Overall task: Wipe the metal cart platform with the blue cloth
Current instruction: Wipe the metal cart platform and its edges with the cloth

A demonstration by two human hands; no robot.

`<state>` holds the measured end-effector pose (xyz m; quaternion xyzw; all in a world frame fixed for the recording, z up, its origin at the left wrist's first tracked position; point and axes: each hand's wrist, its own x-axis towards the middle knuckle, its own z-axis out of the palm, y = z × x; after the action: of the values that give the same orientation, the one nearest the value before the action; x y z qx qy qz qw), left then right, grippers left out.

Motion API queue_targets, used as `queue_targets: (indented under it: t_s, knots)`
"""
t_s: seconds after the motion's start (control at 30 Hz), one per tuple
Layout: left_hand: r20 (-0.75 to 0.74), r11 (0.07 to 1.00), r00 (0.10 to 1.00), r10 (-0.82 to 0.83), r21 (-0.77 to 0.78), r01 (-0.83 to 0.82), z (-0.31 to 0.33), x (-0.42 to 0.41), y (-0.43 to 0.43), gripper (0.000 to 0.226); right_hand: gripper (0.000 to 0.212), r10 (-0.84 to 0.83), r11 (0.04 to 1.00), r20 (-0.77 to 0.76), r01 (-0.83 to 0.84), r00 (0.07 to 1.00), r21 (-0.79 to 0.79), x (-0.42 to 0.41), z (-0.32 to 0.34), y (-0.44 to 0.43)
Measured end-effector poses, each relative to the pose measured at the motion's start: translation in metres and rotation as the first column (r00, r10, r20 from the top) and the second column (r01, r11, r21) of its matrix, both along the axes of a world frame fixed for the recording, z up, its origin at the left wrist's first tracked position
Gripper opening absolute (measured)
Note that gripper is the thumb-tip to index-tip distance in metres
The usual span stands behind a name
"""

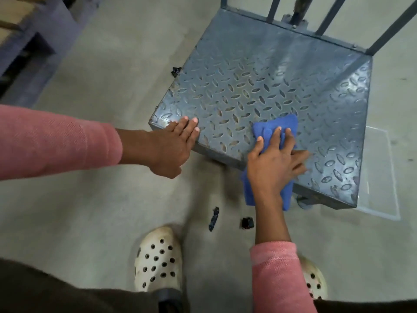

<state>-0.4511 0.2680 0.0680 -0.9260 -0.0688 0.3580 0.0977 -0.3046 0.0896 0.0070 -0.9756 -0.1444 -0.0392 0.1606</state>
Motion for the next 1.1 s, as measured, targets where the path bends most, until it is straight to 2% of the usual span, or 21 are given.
queue_targets:
  t_s: [0.07, 0.17, 0.3, 0.4, 0.47, 0.53, 0.6, 0.67, 0.7, 0.77, 0.83, 0.9, 0.97, 1.03, 1.1]
  knots:
    - [0.057, 0.985, 0.987, 0.153, -0.084, -0.148, -0.007, 0.006, -0.017, 0.106, 0.057, -0.011, 1.0, 0.026, 0.011, 1.0, -0.007, -0.003, -0.003, 0.004]
    - [0.263, 0.939, 0.908, 0.328, -0.199, -0.281, -0.03, 0.009, -0.053, 0.112, 0.058, 0.013, 1.0, 0.032, -0.013, 0.999, 0.002, -0.009, -0.006, 0.013]
    - [0.53, 0.968, 0.822, 0.209, -0.23, -0.098, -0.06, 0.005, -0.08, 0.117, 0.059, 0.179, 0.983, 0.035, -0.18, 0.983, 0.046, -0.028, -0.004, 0.037]
    - [0.548, 0.974, 0.816, 0.185, -0.214, -0.078, -0.064, 0.006, -0.084, 0.119, 0.055, 0.268, 0.962, 0.03, -0.269, 0.963, 0.048, -0.025, -0.004, 0.026]
    - [0.541, 0.977, 0.82, 0.186, -0.191, -0.096, -0.063, 0.01, -0.087, 0.122, 0.053, 0.161, 0.986, 0.04, -0.162, 0.986, 0.045, -0.011, -0.008, -0.007]
    - [0.545, 0.976, 0.818, 0.182, -0.199, -0.085, -0.062, 0.013, -0.09, 0.123, 0.051, -0.077, 0.995, 0.056, 0.073, 0.995, 0.072, 0.008, -0.012, -0.049]
    - [0.546, 0.973, 0.818, 0.18, -0.219, -0.068, -0.064, 0.016, -0.092, 0.12, 0.049, -0.26, 0.963, 0.075, 0.252, 0.963, 0.099, 0.025, -0.012, -0.077]
    - [0.562, 0.974, 0.812, 0.157, -0.225, -0.032, -0.065, 0.019, -0.095, 0.117, 0.05, -0.295, 0.953, 0.069, 0.289, 0.953, 0.087, 0.031, -0.01, -0.076]
    - [0.571, 0.974, 0.808, 0.145, -0.225, -0.016, -0.066, 0.021, -0.097, 0.115, 0.051, -0.255, 0.965, 0.052, 0.251, 0.966, 0.078, 0.028, -0.007, -0.065]
    - [0.58, 0.973, 0.803, 0.135, -0.23, 0.003, -0.067, 0.025, -0.101, 0.115, 0.052, -0.055, 0.996, 0.015, 0.053, 0.998, 0.071, 0.011, -0.003, -0.037]
    - [0.577, 0.974, 0.808, 0.124, -0.224, 0.011, -0.066, 0.029, -0.103, 0.118, 0.051, 0.183, 0.979, 0.005, -0.183, 0.983, 0.085, -0.001, -0.002, -0.024]
    - [0.58, 0.973, 0.807, 0.11, -0.227, 0.031, -0.065, 0.033, -0.103, 0.119, 0.049, 0.287, 0.947, -0.025, -0.28, 0.957, 0.155, 0.004, -0.001, -0.04]
    - [0.592, 0.975, 0.802, 0.083, -0.216, 0.059, -0.066, 0.036, -0.101, 0.121, 0.049, 0.183, 0.968, -0.011, -0.178, 0.983, 0.18, 0.018, -0.003, -0.079]
    - [0.599, 0.974, 0.798, 0.061, -0.21, 0.083, -0.067, 0.039, -0.101, 0.123, 0.052, -0.095, 0.978, 0.012, 0.091, 0.995, 0.187, 0.036, -0.002, -0.116]
    - [0.61, 0.974, 0.791, 0.048, -0.203, 0.098, -0.067, 0.043, -0.103, 0.123, 0.053, -0.295, 0.942, -0.009, 0.292, 0.955, 0.166, 0.046, 0.0, -0.125]
